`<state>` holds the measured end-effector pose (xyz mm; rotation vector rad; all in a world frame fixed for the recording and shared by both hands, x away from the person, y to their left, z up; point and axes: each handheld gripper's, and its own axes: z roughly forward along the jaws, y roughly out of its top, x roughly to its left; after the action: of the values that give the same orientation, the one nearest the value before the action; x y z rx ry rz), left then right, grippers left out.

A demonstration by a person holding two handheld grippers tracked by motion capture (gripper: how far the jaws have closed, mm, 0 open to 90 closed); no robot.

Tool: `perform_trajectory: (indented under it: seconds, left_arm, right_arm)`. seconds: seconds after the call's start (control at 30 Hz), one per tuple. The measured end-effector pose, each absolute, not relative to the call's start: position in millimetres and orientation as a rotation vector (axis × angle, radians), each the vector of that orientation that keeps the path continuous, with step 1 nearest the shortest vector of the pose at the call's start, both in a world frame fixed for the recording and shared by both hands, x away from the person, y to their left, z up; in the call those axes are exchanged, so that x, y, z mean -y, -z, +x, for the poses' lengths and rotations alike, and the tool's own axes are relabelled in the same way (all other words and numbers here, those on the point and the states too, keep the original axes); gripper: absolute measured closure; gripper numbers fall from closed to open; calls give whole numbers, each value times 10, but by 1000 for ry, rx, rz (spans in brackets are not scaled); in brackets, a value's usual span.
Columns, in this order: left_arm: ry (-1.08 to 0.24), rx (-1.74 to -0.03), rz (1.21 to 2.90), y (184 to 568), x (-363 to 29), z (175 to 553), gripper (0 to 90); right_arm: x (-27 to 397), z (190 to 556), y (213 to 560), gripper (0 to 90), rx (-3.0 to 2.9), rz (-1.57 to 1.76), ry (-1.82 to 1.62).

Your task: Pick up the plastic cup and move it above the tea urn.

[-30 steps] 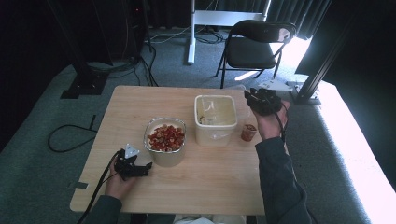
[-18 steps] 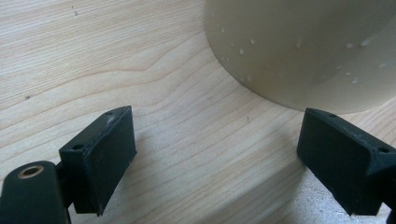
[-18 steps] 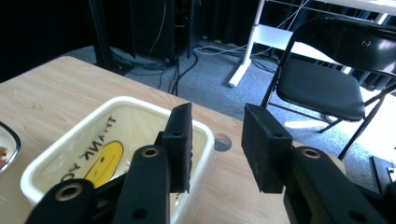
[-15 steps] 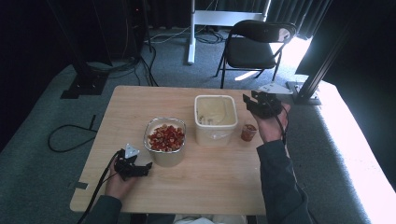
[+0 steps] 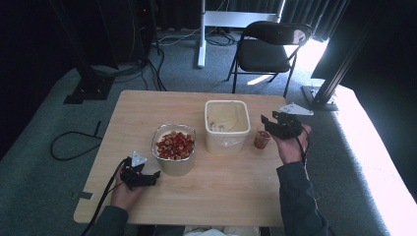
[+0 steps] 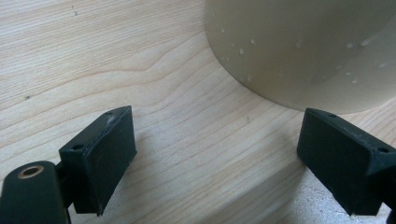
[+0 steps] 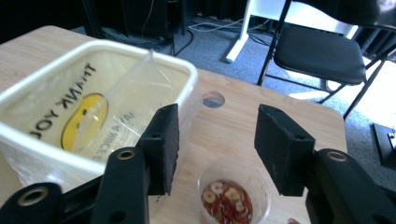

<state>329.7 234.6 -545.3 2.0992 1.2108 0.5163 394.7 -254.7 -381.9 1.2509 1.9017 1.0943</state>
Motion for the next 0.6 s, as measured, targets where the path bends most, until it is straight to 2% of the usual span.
perform_trajectory:
  seconds: [0.6]
  left_arm:
    - [-516,-1210,2100,5453,-2347,3297,121]
  right_arm:
    - [2736,3817,4320,291,-1934,1304,-1111]
